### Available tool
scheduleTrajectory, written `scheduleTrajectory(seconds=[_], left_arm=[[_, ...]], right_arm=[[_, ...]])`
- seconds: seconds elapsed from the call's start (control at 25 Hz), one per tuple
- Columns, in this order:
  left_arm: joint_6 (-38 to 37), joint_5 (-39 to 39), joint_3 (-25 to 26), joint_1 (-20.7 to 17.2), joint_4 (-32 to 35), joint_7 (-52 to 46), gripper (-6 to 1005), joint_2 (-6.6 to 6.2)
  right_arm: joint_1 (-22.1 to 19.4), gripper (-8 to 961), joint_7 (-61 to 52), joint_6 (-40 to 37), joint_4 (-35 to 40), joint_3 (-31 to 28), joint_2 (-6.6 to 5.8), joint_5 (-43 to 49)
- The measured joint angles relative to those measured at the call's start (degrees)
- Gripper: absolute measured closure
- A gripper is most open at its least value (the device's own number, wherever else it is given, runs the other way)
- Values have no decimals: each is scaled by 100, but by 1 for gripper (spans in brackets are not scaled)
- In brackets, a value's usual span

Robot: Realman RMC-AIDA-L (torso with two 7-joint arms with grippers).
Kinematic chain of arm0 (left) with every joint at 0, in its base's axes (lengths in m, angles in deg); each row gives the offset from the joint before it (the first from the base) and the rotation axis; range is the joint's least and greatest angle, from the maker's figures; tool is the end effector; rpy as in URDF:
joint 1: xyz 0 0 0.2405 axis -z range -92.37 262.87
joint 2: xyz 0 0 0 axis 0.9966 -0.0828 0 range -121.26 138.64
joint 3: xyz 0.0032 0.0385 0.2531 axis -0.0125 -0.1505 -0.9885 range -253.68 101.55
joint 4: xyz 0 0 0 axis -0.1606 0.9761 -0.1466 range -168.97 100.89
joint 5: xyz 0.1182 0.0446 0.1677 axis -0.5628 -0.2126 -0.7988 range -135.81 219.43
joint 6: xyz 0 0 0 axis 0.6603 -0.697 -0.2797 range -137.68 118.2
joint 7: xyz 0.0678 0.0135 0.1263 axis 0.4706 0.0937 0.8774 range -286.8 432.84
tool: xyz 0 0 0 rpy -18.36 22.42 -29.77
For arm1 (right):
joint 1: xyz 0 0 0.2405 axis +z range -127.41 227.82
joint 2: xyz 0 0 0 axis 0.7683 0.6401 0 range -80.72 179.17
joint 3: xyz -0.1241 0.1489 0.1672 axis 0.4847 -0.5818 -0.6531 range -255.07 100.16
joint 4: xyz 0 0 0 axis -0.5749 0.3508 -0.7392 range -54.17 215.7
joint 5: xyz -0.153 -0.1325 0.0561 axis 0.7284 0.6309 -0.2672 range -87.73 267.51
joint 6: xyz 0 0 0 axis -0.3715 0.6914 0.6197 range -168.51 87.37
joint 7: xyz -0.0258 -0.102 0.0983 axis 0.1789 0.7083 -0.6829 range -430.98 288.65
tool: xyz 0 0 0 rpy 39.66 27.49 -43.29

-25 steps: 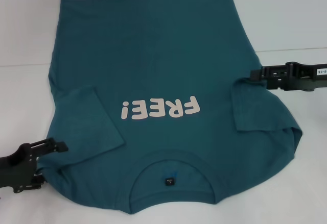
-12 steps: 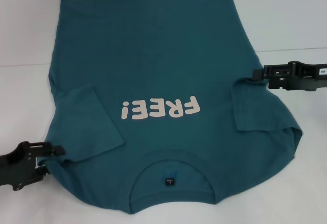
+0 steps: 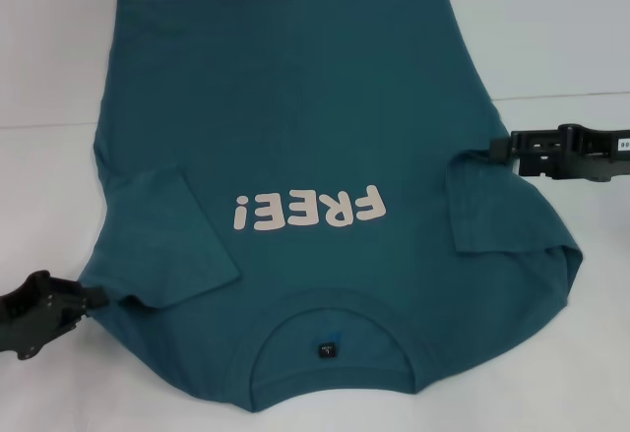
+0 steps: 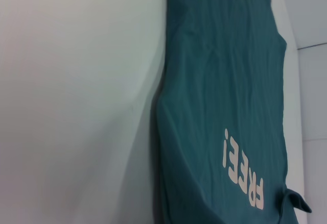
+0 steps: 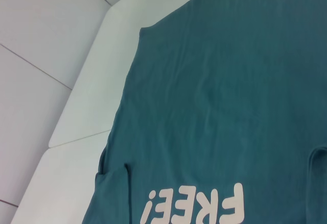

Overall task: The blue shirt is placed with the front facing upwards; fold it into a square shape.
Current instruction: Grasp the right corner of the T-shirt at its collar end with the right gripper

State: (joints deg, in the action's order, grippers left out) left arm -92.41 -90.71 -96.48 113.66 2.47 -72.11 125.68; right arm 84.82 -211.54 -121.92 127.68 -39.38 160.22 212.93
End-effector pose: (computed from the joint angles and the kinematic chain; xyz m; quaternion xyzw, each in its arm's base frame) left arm -0.3400 0.3192 0.0309 -0.5870 -0.7590 -0.2580 0.1131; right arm 0.2730 0.3896 0.0884 -0.7560 0.5923 0.2130 0.1794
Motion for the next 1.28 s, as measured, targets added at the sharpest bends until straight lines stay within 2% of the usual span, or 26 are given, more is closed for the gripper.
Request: scheduleTrajectory(seconds=[0.24,0.6,0.92,1.08,1.28], left_arm=[[62,8,3,-15,-117,315,951,-18],[-109,190,-13,128,-316,1402,950,-38],[-67,199,-60,289,-290,1911,950,-30],[20,200,-46,297,-303,1912,950,-5],[67,203,-46,323,-321,1884,950,14]], right_arm=[[-19,153,112,-59,-88,-206,-7,-7],[-125,154,468,-279,-116,-377,-41,-9],[-342,154,1131,-577,-148,-557,-228,-7],[-418,154,903,-584,-154,-556,-287,136],[-269,155,507,-692,-181,-472,-379,886]])
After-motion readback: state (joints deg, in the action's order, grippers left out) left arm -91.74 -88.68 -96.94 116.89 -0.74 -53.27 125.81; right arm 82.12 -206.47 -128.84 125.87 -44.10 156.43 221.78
